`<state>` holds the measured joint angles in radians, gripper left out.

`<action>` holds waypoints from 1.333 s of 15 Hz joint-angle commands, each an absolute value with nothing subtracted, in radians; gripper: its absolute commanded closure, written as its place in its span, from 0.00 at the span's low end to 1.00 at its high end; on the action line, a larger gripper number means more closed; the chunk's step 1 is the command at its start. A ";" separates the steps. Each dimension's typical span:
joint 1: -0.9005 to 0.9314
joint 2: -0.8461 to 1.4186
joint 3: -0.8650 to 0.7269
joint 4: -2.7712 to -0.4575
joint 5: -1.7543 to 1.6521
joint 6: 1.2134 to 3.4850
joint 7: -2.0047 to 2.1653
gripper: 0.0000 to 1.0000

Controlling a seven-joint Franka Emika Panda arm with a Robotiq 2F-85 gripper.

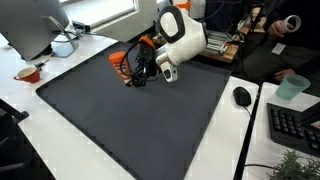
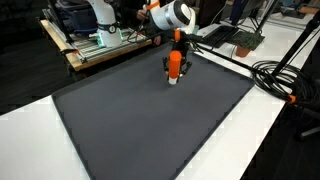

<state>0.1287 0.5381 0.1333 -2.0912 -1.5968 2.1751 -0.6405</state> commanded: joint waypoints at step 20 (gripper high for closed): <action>0.139 0.641 0.116 -1.998 -1.622 2.136 -0.615 0.83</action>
